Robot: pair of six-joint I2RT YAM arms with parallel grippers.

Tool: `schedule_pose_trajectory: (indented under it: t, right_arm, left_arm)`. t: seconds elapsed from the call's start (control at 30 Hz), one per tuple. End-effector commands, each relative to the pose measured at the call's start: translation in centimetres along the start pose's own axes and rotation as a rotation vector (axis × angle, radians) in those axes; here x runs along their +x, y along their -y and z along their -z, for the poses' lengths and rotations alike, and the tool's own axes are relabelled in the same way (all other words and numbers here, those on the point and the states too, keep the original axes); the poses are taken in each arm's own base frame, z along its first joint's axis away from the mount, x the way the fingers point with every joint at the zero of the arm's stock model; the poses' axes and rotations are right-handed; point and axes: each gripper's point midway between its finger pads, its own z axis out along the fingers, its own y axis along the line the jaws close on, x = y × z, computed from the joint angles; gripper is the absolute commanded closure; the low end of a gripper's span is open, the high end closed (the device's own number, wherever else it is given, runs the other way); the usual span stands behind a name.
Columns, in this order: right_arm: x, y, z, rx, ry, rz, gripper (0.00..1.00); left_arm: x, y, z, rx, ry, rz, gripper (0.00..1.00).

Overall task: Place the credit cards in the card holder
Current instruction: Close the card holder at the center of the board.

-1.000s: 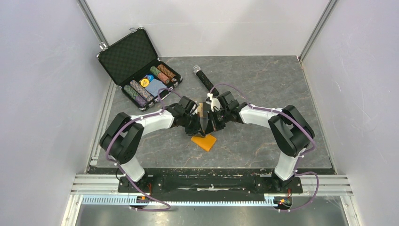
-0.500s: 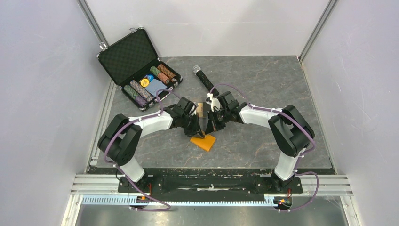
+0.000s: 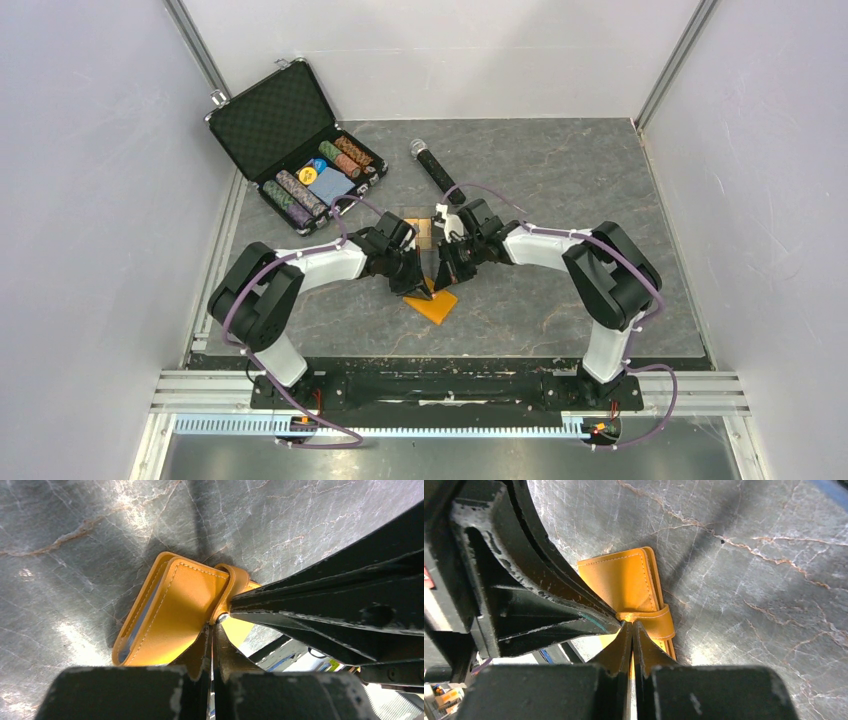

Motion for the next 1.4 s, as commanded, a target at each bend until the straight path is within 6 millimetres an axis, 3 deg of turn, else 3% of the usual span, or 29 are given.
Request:
schedule_pose_trajectory:
  t: [0.0, 0.67, 0.77, 0.93, 1.07, 1.17, 1.23, 1.37]
  right_arm:
    - [0.5, 0.0, -0.7, 0.000, -0.023, 0.025, 1.00]
    - [5.9, 5.7, -1.0, 0.299, -0.215, 0.151, 1.00]
    - [4.2, 4.5, -0.7, 0.282, -0.163, 0.170, 1.00]
    - [-1.2, 0.8, 1.1, 0.226, 0.000, 0.203, 0.97]
    - [-4.9, -1.2, 3.6, 0.183, 0.145, 0.186, 0.80]
    - [-6.7, -1.1, 6.0, 0.177, 0.246, 0.146, 0.50]
    - [-7.3, -0.4, 7.6, 0.174, 0.308, 0.108, 0.36]
    - [-7.2, 2.2, 10.8, 0.167, 0.420, 0.003, 0.17]
  left_arm:
    - [0.4, -0.7, -0.8, -0.029, -0.009, 0.010, 0.98]
    - [-0.4, -0.7, -2.4, -0.032, -0.026, 0.030, 0.98]
    - [-0.7, -0.3, -1.8, -0.024, 0.000, 0.000, 0.96]
    - [-2.9, 3.0, 1.6, 0.070, 0.130, -0.107, 0.60]
    - [-5.1, 5.9, 5.1, 0.163, 0.271, -0.162, 0.32]
    - [-6.6, 7.1, 7.6, 0.247, 0.347, -0.154, 0.01]
    - [-7.4, 7.7, 9.1, 0.318, 0.391, -0.138, 0.00]
    - [-9.5, 8.4, 12.8, 0.449, 0.494, -0.098, 0.00]
